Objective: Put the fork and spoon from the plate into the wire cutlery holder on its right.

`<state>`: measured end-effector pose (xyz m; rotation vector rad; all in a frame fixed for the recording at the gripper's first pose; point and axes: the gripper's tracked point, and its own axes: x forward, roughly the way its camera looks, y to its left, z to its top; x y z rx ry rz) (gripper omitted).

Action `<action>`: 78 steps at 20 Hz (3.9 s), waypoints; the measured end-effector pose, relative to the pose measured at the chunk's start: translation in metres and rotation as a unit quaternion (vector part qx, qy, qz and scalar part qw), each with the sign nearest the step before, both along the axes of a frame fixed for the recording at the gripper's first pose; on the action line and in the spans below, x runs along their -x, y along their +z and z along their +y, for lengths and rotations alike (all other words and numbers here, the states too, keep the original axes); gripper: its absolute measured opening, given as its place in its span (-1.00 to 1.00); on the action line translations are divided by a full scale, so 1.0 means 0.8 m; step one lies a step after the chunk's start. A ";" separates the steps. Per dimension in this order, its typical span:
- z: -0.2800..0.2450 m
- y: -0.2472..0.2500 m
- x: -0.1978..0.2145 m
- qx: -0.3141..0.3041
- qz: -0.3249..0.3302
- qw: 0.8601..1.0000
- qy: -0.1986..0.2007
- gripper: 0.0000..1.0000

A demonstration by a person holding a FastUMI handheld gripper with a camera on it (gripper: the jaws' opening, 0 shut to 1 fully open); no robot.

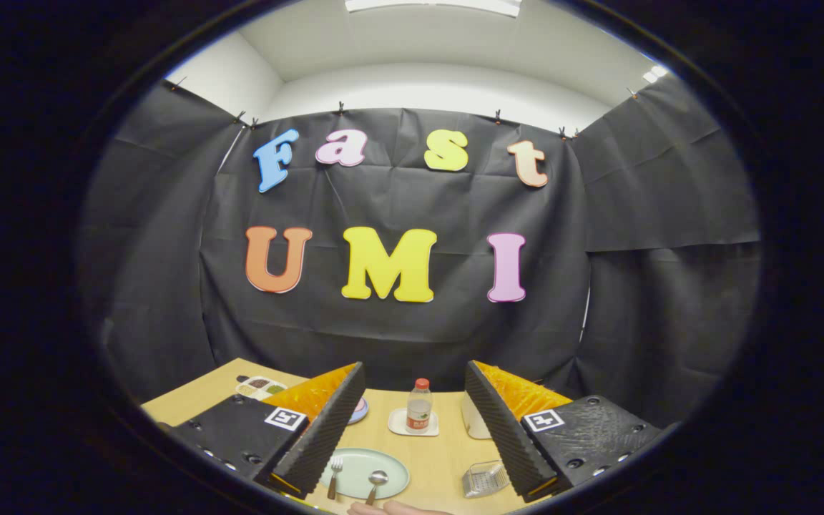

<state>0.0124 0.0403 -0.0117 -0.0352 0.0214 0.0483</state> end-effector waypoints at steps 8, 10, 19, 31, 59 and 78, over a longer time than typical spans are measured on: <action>0.016 -0.100 -0.022 -0.001 0.071 0.997 0.017 0.89; 0.020 -0.145 -0.028 0.010 0.108 0.994 0.015 0.89; 0.055 -0.375 -0.032 0.020 0.327 0.945 0.007 0.85; 0.075 -0.464 -0.057 0.006 0.400 0.916 -0.016 0.59; 0.062 -0.449 -0.026 -0.012 0.459 0.888 0.020 -0.72; -0.178 -0.314 -0.008 -0.016 0.434 0.901 -0.022 -0.72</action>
